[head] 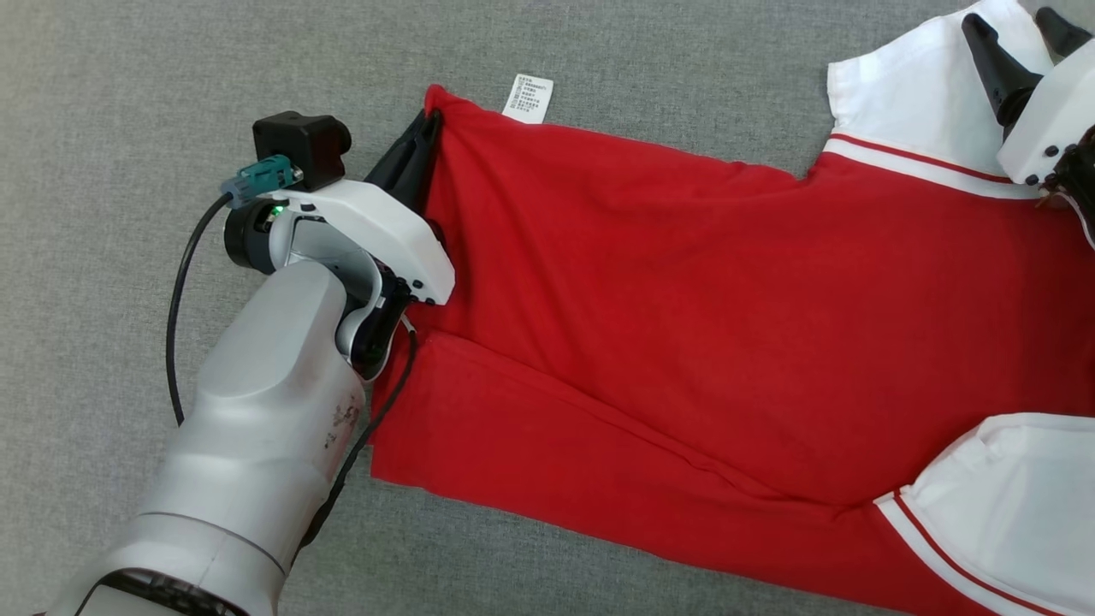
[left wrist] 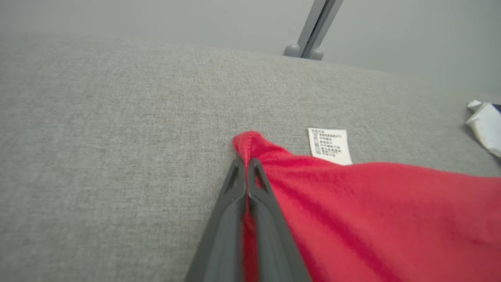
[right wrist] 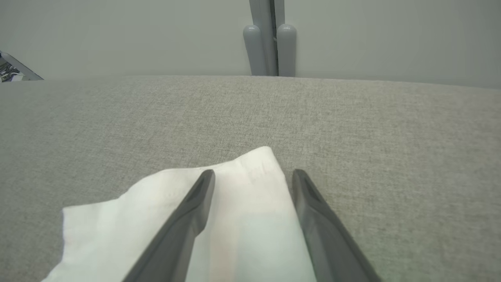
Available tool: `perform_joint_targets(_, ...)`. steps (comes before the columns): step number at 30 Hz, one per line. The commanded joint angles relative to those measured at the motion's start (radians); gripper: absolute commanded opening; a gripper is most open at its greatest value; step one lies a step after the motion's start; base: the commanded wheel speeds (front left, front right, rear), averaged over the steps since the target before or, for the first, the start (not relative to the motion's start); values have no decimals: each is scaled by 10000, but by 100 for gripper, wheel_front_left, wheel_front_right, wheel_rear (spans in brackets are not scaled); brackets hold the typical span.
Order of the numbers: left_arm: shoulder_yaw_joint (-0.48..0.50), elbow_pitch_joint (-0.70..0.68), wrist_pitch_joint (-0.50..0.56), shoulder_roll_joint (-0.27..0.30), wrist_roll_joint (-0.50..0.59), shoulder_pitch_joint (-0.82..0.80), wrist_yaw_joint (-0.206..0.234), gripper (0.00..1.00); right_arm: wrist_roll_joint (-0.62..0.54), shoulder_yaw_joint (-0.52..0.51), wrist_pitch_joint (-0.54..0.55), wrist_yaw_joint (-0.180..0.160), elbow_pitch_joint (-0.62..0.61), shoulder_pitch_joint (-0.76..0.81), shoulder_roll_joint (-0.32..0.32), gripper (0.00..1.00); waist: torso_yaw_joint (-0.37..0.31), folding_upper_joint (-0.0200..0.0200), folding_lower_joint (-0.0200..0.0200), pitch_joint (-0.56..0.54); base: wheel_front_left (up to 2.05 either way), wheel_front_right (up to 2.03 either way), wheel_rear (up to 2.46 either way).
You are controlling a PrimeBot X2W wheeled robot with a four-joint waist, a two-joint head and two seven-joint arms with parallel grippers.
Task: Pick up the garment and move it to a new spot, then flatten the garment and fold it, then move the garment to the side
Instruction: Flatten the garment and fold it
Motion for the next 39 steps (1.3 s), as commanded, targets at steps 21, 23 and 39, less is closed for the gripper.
perform_joint_targets(21, -424, -387, -419, 797, -740, 547, 5, 0, 1613, 628, -3121, 0, -1409, 908, -1050, 0, -537, 0, 0, -1254, 0, 0, 0)
perform_joint_targets(23, -418, -400, -362, 836, -808, 685, 12, 0, 1659, 502, -3333, 0, -1729, 1236, -1088, 0, -619, 0, 0, -1354, 0, 0, 0)
perform_joint_targets(39, -420, -307, -79, 1103, -1019, 1257, 247, 0, -558, -1493, -4392, 0, -4696, 4522, -176, 100, -1185, 0, 0, -1800, 0, 0, 0)
